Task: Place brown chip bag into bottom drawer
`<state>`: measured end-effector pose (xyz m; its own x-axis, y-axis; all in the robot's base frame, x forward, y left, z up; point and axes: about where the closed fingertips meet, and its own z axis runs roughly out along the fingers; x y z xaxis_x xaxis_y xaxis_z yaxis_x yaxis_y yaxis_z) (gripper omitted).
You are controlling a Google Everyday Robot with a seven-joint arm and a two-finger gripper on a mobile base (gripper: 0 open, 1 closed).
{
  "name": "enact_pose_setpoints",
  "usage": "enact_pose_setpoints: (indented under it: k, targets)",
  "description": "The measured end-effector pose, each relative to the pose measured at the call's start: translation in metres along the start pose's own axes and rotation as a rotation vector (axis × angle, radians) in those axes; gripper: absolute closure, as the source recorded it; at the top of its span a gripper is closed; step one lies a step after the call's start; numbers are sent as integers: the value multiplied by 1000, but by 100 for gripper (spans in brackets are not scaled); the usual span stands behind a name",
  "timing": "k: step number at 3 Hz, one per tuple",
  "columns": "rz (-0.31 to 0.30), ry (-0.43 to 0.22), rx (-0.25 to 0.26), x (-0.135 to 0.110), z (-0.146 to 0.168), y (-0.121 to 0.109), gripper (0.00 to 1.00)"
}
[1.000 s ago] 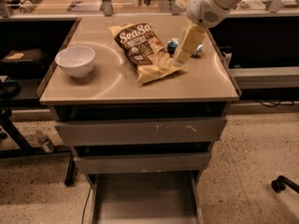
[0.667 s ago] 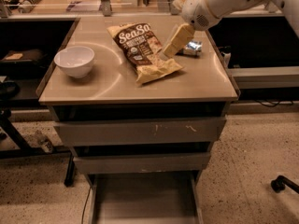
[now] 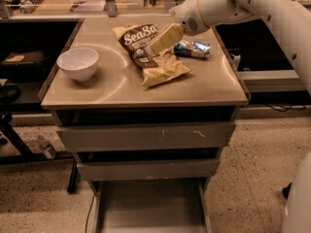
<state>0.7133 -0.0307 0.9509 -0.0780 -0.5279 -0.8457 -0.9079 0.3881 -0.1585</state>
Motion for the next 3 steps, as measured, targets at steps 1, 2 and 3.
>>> enact_pose_setpoints:
  k: [1, 2, 3]
  targets:
    - [34, 70, -32, 2, 27, 10, 0]
    - [18, 199, 5, 12, 50, 14, 0]
    - [7, 312, 53, 30, 62, 18, 0]
